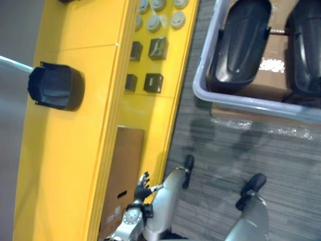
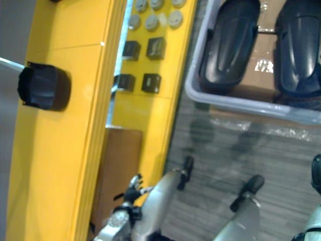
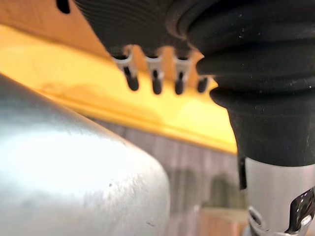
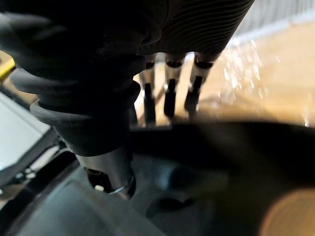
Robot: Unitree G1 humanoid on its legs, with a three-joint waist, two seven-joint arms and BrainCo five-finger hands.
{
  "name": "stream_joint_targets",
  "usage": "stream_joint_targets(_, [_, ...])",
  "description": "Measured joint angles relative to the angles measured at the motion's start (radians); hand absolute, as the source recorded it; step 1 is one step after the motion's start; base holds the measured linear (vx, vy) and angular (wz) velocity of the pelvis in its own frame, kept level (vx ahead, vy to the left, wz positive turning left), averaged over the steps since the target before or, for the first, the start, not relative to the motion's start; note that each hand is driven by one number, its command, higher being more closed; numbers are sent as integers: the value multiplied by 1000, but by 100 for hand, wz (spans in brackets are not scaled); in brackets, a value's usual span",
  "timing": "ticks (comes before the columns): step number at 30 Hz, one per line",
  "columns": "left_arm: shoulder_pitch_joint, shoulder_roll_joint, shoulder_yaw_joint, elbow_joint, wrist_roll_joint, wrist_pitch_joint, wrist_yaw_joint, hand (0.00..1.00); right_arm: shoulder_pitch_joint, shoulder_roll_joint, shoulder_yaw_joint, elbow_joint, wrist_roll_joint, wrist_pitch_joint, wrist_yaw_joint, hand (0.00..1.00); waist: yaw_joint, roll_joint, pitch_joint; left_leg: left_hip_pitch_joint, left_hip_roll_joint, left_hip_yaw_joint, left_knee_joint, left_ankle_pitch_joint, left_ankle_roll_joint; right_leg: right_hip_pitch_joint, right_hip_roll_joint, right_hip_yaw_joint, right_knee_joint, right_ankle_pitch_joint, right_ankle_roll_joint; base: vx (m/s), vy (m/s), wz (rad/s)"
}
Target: Walk over and take plastic housings, then place them on the shelf
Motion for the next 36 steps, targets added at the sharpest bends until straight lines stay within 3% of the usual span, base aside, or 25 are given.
stream_joint_targets(4, [-1,1,-14,1,0,-1,0,0,-10,-1,19,17,-111,25,0,100,7,8,-6,-1,1,-2,-1,0,0,1,1,-4,-2,0,0,16,8,0])
stream_joint_targets(12, [-7,2,-24,-2,1,-5,6,0,-13,-8,46,42,-148,44,-16,100,25,10,-8,4,2,-7,-1,0,0,16,1,-13,-7,0,0,3,2,0])
stream_joint_targets(19, [-3,-3,-47,-61,-1,-47,51,0,2,20,42,82,-140,-19,-187,100,23,9,-7,13,8,-17,10,-2,-3,42,8,-28,-16,1,0,4,4,2])
stream_joint_targets(20, [-3,-6,-49,-99,-1,-56,73,0,25,25,38,82,-140,-43,-252,100,22,8,-7,32,12,-26,11,-6,-6,70,15,-38,-25,0,-1,17,15,5])
stream_joint_targets(24, [-5,-10,-20,-179,1,-76,134,0,32,49,12,79,-140,-84,-368,100,17,4,-3,48,21,-30,13,-10,-9,90,25,-44,-31,-3,-8,0,0,0])
stream_joint_targets(29, [-4,-9,53,-297,10,-89,171,0,63,92,-49,74,-139,-119,-467,100,-14,-14,11,80,32,-56,10,-13,-15,158,48,-75,-67,8,-6,35,3,8])
stream_joint_targets(36, [26,15,156,-516,50,-87,227,0,64,168,-123,25,-140,-145,-539,100,-83,-111,82,184,54,-60,-24,-15,-19,275,76,-94,-116,11,-9,30,-8,2])
